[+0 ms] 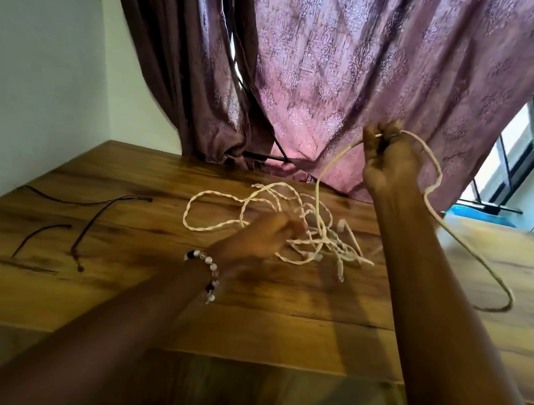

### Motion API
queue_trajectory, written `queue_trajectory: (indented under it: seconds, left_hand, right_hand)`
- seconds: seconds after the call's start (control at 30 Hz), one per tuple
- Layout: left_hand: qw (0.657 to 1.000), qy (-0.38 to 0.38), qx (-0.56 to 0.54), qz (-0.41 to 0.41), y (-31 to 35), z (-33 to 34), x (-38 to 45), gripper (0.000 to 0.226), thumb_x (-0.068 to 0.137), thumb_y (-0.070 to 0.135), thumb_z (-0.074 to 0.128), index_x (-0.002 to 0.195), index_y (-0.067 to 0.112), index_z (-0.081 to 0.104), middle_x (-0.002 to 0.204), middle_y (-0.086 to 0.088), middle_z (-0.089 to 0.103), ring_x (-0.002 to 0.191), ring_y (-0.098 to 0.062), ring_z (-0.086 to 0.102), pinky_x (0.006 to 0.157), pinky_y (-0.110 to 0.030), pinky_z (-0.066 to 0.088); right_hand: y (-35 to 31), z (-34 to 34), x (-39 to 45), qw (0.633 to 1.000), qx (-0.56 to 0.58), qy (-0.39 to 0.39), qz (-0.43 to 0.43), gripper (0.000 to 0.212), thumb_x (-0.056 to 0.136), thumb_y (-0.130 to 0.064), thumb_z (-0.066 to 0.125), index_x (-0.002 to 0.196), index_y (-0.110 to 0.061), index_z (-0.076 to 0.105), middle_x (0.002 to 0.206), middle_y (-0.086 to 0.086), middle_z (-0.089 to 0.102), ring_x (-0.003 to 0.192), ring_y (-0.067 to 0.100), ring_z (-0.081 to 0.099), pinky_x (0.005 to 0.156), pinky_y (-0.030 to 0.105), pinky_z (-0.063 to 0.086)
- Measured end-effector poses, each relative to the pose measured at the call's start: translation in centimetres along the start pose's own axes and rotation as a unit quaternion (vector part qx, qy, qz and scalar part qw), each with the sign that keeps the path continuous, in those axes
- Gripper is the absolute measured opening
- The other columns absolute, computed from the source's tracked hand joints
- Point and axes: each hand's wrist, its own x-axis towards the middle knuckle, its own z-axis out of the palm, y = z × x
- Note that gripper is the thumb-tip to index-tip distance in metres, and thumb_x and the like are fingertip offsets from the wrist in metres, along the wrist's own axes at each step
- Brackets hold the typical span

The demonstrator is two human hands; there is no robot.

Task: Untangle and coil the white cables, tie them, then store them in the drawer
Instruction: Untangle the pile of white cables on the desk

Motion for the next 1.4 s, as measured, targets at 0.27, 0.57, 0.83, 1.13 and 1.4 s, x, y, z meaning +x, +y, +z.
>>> queue_trajectory:
  seconds: [0.27, 0.57, 0.83, 1.13, 1.4]
  left_hand:
    - [0.987, 0.090, -0.129, -0.021, 2.4, -0.7, 2.1, 0.017, 0.087, 0.016, 0.067, 0.078, 0.028, 0.077, 0.079, 0.010, 0.073, 0.080, -0.013, 0.065, 0.083, -0.034, 0.051]
    - [0.914, 0.195, -0.311, -0.171, 3.4, -1.5, 2.0, 0.013, 0.080, 0.000, 0.071, 0.093, -0.003, 0.070, 0.066, -0.006, 0.069, 0.058, -0.015, 0.064, 0.059, -0.025, 0.054]
    - [0.874, 0.242, -0.361, -0.218, 3.7, -5.2, 3.0, 0.016, 0.088, 0.015, 0.065, 0.072, 0.014, 0.068, 0.051, 0.001, 0.064, 0.039, -0.003, 0.055, 0.038, -0.018, 0.029]
    - [0.722, 0.237, -0.631, -0.157, 4.9, -11.5, 2.7, 0.034, 0.097, 0.016, 0.034, 0.064, 0.020, 0.041, 0.040, 0.006, 0.036, 0.041, -0.008, 0.032, 0.054, -0.021, 0.028]
    - [0.676, 0.314, -0.655, -0.125, 2.5, -14.0, 1.3, 0.035, 0.097, 0.006, 0.026, 0.065, 0.015, 0.040, 0.034, 0.005, 0.027, 0.025, -0.007, 0.020, 0.029, -0.014, 0.014]
  right_hand:
    - [1.5, 0.1, -1.3, 0.976, -0.184, -0.096, 0.065, 0.015, 0.095, -0.009, 0.053, 0.091, 0.004, 0.059, 0.091, 0.020, 0.060, 0.053, 0.015, 0.063, 0.044, 0.020, 0.051]
    - [2.7, -5.6, -4.4, 0.614, -0.723, -0.314, 0.027, 0.025, 0.079, 0.001, 0.072, 0.102, -0.009, 0.069, 0.069, -0.010, 0.063, 0.060, 0.000, 0.060, 0.056, 0.017, 0.046]
    - [2.5, -7.4, -3.4, 0.525, -0.786, -0.328, -0.013, 0.043, 0.079, 0.007, 0.066, 0.109, -0.023, 0.068, 0.057, -0.014, 0.063, 0.056, 0.001, 0.055, 0.054, 0.013, 0.042]
    - [2.0, -10.2, -1.8, 0.379, -0.880, -0.284, -0.022, 0.040, 0.089, -0.016, 0.062, 0.129, -0.020, 0.060, 0.127, 0.005, 0.062, 0.113, 0.020, 0.058, 0.076, 0.018, 0.035]
    - [1.7, -11.3, -1.7, 0.297, -0.916, -0.270, 0.002, 0.030, 0.093, -0.028, 0.057, 0.117, -0.013, 0.066, 0.122, 0.008, 0.062, 0.113, 0.025, 0.055, 0.092, 0.030, 0.041]
